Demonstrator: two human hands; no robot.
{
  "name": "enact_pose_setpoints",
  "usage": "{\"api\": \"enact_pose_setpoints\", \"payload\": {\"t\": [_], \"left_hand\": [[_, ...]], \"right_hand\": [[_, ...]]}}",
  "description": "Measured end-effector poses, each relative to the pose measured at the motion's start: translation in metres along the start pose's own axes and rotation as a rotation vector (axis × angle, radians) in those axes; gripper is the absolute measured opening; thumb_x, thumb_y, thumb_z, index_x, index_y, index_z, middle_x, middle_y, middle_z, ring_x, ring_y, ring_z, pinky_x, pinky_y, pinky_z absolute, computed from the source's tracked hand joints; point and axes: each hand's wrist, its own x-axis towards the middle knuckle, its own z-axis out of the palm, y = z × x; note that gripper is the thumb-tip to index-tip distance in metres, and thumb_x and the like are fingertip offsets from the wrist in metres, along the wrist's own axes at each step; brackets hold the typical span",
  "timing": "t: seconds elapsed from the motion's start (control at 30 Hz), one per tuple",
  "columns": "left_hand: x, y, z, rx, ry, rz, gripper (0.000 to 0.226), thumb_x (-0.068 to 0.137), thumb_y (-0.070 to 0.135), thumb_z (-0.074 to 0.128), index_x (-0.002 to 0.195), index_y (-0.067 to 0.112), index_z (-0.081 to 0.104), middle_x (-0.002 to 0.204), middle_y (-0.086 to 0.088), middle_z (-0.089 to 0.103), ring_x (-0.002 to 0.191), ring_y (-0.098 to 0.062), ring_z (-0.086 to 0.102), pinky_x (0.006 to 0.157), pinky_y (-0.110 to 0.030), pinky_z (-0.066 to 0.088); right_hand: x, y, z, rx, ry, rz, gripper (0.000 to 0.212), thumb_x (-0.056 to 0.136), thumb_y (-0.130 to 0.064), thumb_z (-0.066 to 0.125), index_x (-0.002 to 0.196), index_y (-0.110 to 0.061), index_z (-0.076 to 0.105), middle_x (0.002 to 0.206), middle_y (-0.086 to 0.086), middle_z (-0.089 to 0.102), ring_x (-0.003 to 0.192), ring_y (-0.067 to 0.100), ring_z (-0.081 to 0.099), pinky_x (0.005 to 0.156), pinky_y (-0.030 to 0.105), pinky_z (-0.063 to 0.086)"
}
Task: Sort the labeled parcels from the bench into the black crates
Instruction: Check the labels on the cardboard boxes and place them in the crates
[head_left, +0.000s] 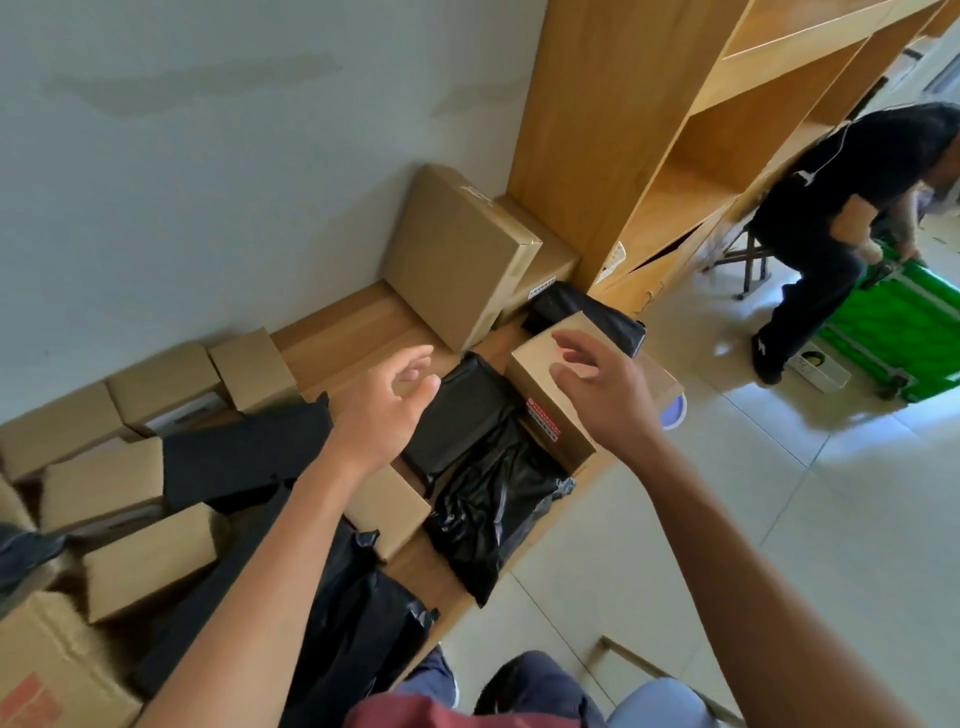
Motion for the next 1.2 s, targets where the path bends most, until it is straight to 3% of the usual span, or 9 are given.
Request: {"api": "enact_pose_setpoints", "payload": {"t": [0.1, 0.23, 0.4, 0.67, 0.9, 1.07, 1.2], "left_hand": [[0.02, -0.001, -0.001, 0.02, 0.034, -0.003, 0.038, 0.103, 0.028, 0.059, 0.141, 0.025, 0.061, 0.129, 0.013, 0.066, 0.122, -0.003, 0.059, 0.108, -0.034, 0.049], [0.042, 0.0, 0.004, 0.038, 0.048, -0.022, 0.037, 0.103, 0.029, 0.058, 0.14, 0.026, 0.062, 0.128, 0.015, 0.067, 0.12, -0.001, 0.06, 0.105, -0.031, 0.051], [0.063, -0.003, 0.016, 0.047, 0.073, -0.12, 0.036, 0.104, 0.03, 0.058, 0.139, 0.03, 0.062, 0.129, 0.018, 0.066, 0.12, 0.001, 0.059, 0.105, -0.033, 0.049], [0.09, 0.001, 0.042, 0.095, 0.098, -0.289, 0.037, 0.105, 0.029, 0.058, 0.142, 0.03, 0.06, 0.129, 0.019, 0.066, 0.121, 0.004, 0.058, 0.107, -0.026, 0.043], [0.12, 0.016, 0.063, 0.102, 0.157, -0.352, 0.037, 0.105, 0.03, 0.057, 0.142, 0.032, 0.059, 0.13, 0.022, 0.065, 0.121, 0.007, 0.057, 0.108, -0.027, 0.043], [0.134, 0.023, 0.07, 0.084, 0.185, -0.376, 0.038, 0.105, 0.032, 0.057, 0.143, 0.035, 0.058, 0.13, 0.024, 0.064, 0.121, 0.008, 0.056, 0.104, -0.026, 0.042], [0.138, 0.03, 0.071, 0.047, 0.23, -0.381, 0.036, 0.106, 0.032, 0.056, 0.142, 0.035, 0.058, 0.129, 0.024, 0.064, 0.122, 0.007, 0.056, 0.095, -0.016, 0.038]], "right_hand": [[0.023, 0.0, 0.003, -0.002, -0.018, 0.019, 0.036, 0.1, -0.033, 0.064, 0.133, -0.045, 0.06, 0.125, -0.019, 0.066, 0.119, 0.003, 0.06, 0.102, 0.047, 0.055], [0.058, 0.0, 0.004, 0.009, -0.046, 0.017, 0.044, 0.099, -0.026, 0.068, 0.143, -0.03, 0.06, 0.13, -0.011, 0.066, 0.121, 0.003, 0.058, 0.107, 0.037, 0.05], [0.124, 0.01, 0.015, 0.028, -0.1, 0.034, 0.058, 0.097, -0.031, 0.072, 0.151, -0.025, 0.051, 0.144, -0.002, 0.059, 0.135, 0.014, 0.051, 0.104, 0.03, 0.04], [0.217, 0.045, 0.044, 0.14, -0.192, 0.107, 0.097, 0.09, -0.045, 0.077, 0.165, -0.03, 0.016, 0.169, -0.001, 0.028, 0.154, 0.024, 0.028, 0.123, 0.051, 0.032], [0.263, 0.057, 0.064, 0.26, -0.233, 0.129, 0.124, 0.083, -0.047, 0.084, 0.166, -0.025, -0.005, 0.173, 0.004, 0.015, 0.159, 0.026, 0.016, 0.126, 0.05, 0.023], [0.275, 0.06, 0.07, 0.301, -0.245, 0.139, 0.112, 0.084, -0.043, 0.084, 0.166, -0.023, 0.01, 0.167, 0.004, 0.03, 0.154, 0.024, 0.027, 0.123, 0.047, 0.029], [0.268, 0.057, 0.074, 0.305, -0.222, 0.061, 0.106, 0.081, -0.038, 0.086, 0.164, -0.02, 0.022, 0.162, -0.001, 0.036, 0.148, 0.017, 0.034, 0.118, 0.035, 0.031]]}}
